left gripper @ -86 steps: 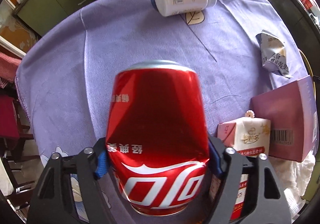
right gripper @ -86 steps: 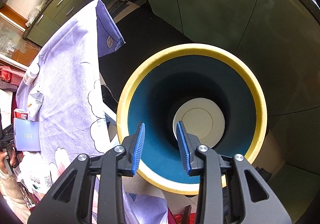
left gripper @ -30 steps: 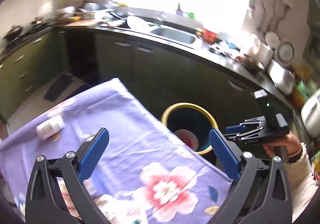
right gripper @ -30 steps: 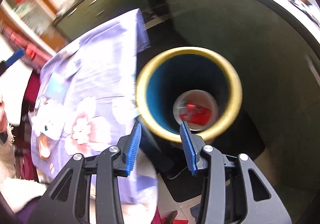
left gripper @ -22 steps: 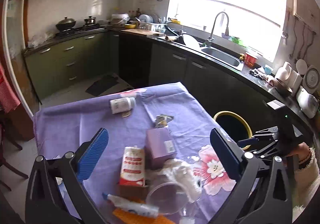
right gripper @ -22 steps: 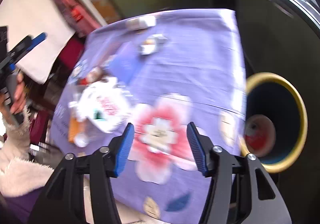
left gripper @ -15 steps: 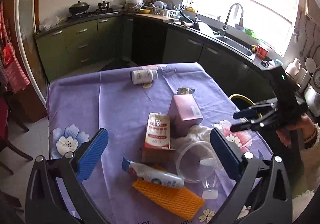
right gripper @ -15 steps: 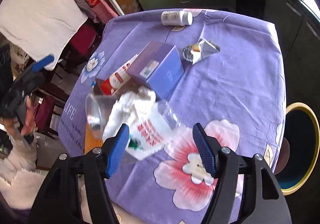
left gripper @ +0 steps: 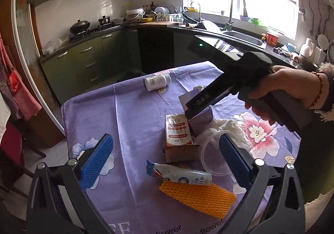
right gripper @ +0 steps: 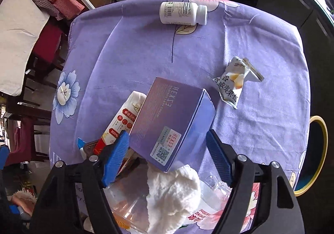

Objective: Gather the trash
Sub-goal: 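Grasp the pink box with the right tool and lift it, then carry the pink box over the bin with the right tool and release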

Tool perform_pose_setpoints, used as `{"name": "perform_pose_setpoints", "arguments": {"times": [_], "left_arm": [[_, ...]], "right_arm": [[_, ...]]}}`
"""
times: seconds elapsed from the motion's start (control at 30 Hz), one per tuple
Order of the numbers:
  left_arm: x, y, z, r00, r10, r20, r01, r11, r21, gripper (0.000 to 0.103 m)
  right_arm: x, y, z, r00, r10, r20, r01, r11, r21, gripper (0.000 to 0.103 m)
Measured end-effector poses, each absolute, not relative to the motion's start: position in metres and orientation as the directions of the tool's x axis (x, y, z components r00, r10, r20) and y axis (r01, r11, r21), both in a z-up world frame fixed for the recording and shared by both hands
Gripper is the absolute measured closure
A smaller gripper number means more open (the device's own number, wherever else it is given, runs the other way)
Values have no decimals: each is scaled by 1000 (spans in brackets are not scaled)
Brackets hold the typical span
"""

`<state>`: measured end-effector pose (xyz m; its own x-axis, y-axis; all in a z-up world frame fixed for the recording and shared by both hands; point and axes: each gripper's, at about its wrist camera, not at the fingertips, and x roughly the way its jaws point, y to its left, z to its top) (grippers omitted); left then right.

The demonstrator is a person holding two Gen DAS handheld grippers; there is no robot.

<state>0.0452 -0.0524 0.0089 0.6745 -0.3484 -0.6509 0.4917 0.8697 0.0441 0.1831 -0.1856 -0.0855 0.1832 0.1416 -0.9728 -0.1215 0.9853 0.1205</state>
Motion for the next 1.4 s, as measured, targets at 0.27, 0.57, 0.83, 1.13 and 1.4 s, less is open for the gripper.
{"name": "perform_pose_setpoints", "arguments": {"times": [0.27,0.57,0.83,1.13,1.4], "left_arm": [[44,-41,-2,672,-363,-646,503,864,38,6],[44,-33,-4,656,-378,-653,501,865,3,6],[49,-38,-7,628,-395,-670,519,855,-17,6],[42,-60,-2,598,-424,-680,568,823,-13,6],[41,-86,-2,577,-448,-683,604,797,-13,6]], "right_arm": [[179,-157,-68,231,14,-973,-165,986,-25,19],[187,-171,-98,149,-26,-988,-115,992,-43,33],[184,-222,-93,170,135,-976,-48,990,129,46],[147,-307,-39,311,329,-892,-9,939,343,50],[100,-454,-12,441,181,-879,188,939,288,50]]}}
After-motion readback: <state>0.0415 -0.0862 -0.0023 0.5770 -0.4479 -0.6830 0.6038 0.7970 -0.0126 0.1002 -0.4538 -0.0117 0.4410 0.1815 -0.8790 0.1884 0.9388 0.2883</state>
